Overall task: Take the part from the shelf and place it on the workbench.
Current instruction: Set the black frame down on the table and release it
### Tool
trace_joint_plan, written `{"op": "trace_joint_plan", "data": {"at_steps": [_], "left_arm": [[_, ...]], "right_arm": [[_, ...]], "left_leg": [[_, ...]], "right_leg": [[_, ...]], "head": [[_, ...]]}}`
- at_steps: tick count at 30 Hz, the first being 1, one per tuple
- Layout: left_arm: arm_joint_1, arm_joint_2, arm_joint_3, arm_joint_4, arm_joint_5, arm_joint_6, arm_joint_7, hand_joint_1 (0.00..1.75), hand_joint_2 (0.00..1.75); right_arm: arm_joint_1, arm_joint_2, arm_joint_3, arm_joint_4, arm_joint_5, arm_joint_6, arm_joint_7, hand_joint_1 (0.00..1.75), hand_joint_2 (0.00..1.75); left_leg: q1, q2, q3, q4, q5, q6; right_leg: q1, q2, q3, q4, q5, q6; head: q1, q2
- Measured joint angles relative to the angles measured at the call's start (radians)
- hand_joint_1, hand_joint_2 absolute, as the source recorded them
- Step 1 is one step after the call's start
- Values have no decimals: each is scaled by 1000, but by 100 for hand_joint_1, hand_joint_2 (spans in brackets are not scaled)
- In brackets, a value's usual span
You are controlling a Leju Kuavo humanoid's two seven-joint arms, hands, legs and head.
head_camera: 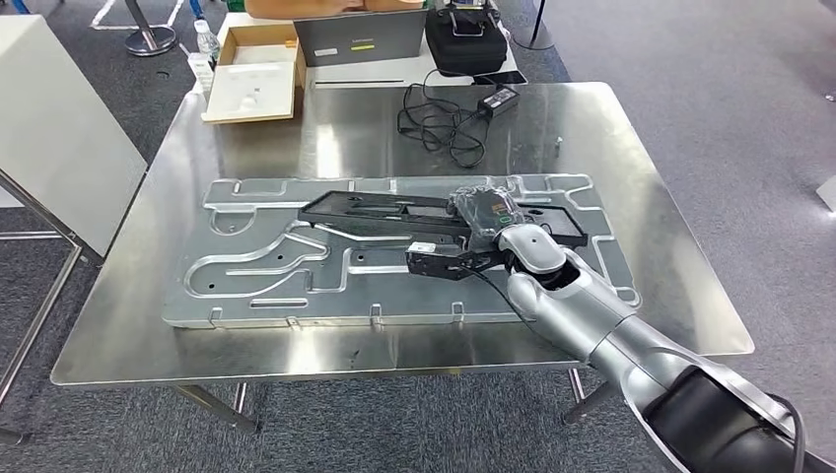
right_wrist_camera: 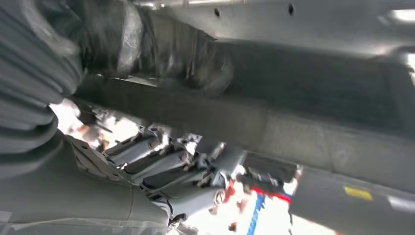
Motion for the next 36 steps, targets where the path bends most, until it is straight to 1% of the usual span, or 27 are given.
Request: {"op": "trace_joint_plan", "data": {"at_steps": [1, 2, 3, 5, 9, 12, 13, 14, 16, 17, 18, 24, 28, 29, 31, 36], "left_arm": [[2, -7, 10, -10, -3, -3, 9, 0, 175], [4, -13, 20, -20, -7, -4, 16, 0, 175], [6, -19, 28, -28, -10, -4, 21, 0, 175], [9, -28, 40, -41, -13, -5, 25, 0, 175], [9, -35, 56, -61, -14, -5, 26, 0, 175], [8, -38, 64, -68, -14, -5, 26, 0, 175], [8, -39, 65, -70, -14, -5, 27, 0, 131], [8, -40, 66, -73, -15, -5, 28, 0, 87], [9, -43, 70, -80, -17, -5, 32, 0, 0], [10, -44, 74, -84, -19, -6, 36, 0, 0], [11, -46, 77, -89, -21, -7, 40, 0, 0], [13, -61, 109, -123, -40, -21, 63, 0, 0], [13, -78, 133, -146, -64, -35, 79, 0, 0], [14, -83, 141, -154, -74, -39, 83, 0, 0], [17, -97, 162, -176, -98, -51, 93, 0, 0], [20, -126, 219, -229, -166, -83, 101, 0, 0]], "right_arm": [[2, -1, -5, 22, 0, -2, -1, 0, 0], [5, -2, -9, 42, -1, -3, -3, 0, 0], [8, -3, -13, 59, -1, -4, -4, 0, 0], [10, -5, -19, 84, -1, -6, -5, 0, 0], [9, -7, -27, 114, -1, -8, -7, 0, 0], [9, -7, -28, 127, -1, -8, -7, 0, 0], [9, -7, -28, 130, -1, -8, -7, 0, 0], [9, -7, -29, 134, -1, -7, -7, 0, 0], [9, -7, -29, 141, -2, -5, -6, 0, 0], [9, -7, -30, 147, -3, -4, -5, 0, 0], [9, -7, -31, 153, -4, -3, -5, 0, 0], [7, 0, -35, 189, 0, -35, -16, 0, 0], [6, 9, -37, 155, 10, -80, -24, 0, 0], [8, 11, -38, 126, 15, -91, -24, 0, 0], [14, 12, -40, 18, 16, -89, -21, 0, 0], [41, 16, -40, -307, -12, -18, -28, 0, 0]], "left_leg": [[-1, -1, 0, -4, -3, 6], [-1, -1, 1, -6, 2, 11], [-2, -1, 0, -7, 8, 12], [-3, -2, 1, -8, 9, 12], [-5, -3, 3, -8, 4, 19], [-6, -2, 4, -8, 2, 21], [-6, -2, 5, -8, 2, 22], [-6, -2, 5, -7, 2, 23], [-7, -2, 5, -7, 2, 24], [-7, -2, 5, -7, 2, 24], [-7, -2, 5, -7, 2, 24], [-5, -2, 6, -7, 2, 24], [-5, -2, 6, -7, 2, 24], [-5, -2, 6, -7, 2, 24], [-5, -1, 6, -7, 2, 24], [-4, 0, 7, -7, 1, 22]], "right_leg": [[2, 1, -4, 3, -3, 4], [3, 2, -6, 4, -3, 2], [3, 2, -6, 5, -4, -2], [3, 1, -4, 2, -3, -12], [3, 0, 2, -6, -4, -12], [2, 0, 4, -7, -4, -12], [2, 0, 5, -8, -4, -10], [2, 0, 5, -8, -4, -5], [1, 0, 5, -9, -4, 9], [0, 0, 6, -10, -4, 15], [0, 0, 6, -10, -4, 18], [2, 0, 5, -8, -3, 19], [3, 0, 5, -5, -5, 20], [3, 0, 4, -4, -5, 20], [3, 1, 3, -3, -6, 20], [4, 1, 2, -2, -9, 17]], "head": [[0, 0], [0, 0], [0, 0], [0, 0], [0, 0], [0, 0], [0, 0], [0, 0], [0, 0], [0, 0], [0, 0], [0, 0], [0, 0], [0, 0], [0, 0], [0, 0]]}}
